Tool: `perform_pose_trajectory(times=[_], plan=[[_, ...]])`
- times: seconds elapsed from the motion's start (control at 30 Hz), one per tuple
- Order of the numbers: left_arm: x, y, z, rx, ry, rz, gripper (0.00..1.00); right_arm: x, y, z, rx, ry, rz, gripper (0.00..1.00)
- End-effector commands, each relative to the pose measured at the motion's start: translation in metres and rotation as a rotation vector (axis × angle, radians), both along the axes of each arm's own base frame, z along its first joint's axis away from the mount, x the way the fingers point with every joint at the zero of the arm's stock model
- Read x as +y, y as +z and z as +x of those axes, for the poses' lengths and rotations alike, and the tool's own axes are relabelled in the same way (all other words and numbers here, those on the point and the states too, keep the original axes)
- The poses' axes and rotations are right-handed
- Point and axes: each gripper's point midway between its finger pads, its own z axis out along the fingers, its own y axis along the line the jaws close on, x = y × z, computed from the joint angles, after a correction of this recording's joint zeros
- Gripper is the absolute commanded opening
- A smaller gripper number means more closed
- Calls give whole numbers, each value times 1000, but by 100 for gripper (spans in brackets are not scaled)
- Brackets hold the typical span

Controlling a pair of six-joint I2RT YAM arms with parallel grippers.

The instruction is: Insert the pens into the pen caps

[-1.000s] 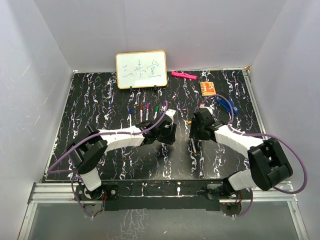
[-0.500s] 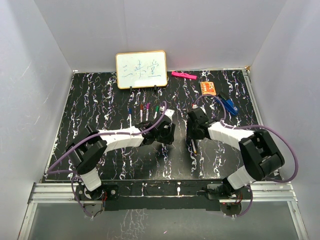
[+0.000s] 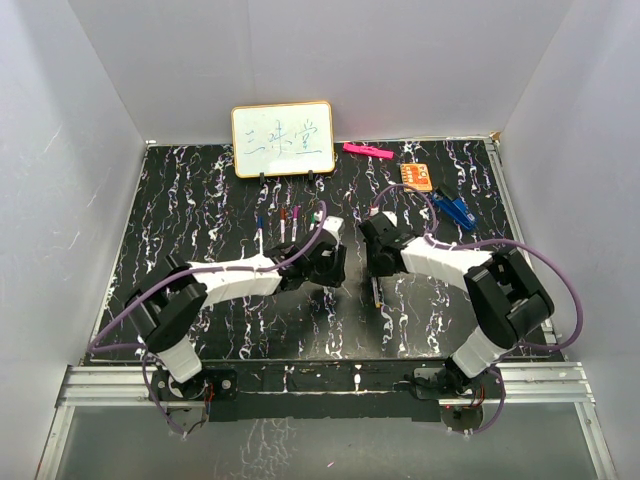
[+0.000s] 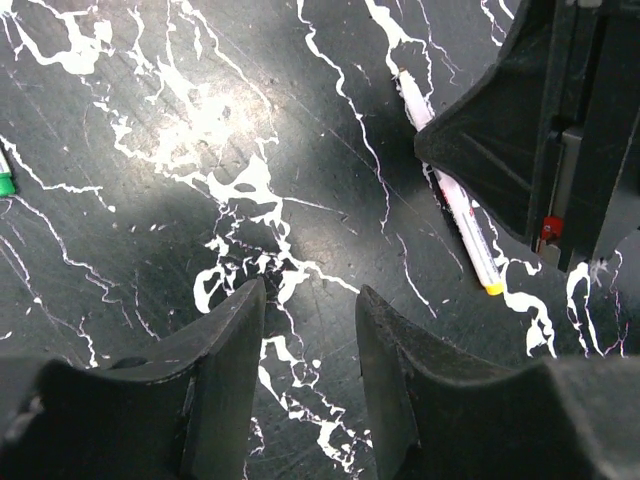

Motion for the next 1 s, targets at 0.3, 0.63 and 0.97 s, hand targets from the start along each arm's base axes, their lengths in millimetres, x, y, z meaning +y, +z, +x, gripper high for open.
perform_pose_trajectory(times=[0.3, 0.63, 0.97], plan=[[-9, 77, -22, -233, -156, -392, 43, 73, 112, 40, -315, 86, 428, 0], [-13, 100, -20, -287, -168, -455, 48, 101, 154, 30, -412, 170, 640, 0], [-11, 97, -6, -295, -104, -421, 48, 108, 171, 20, -448, 196, 695, 0]])
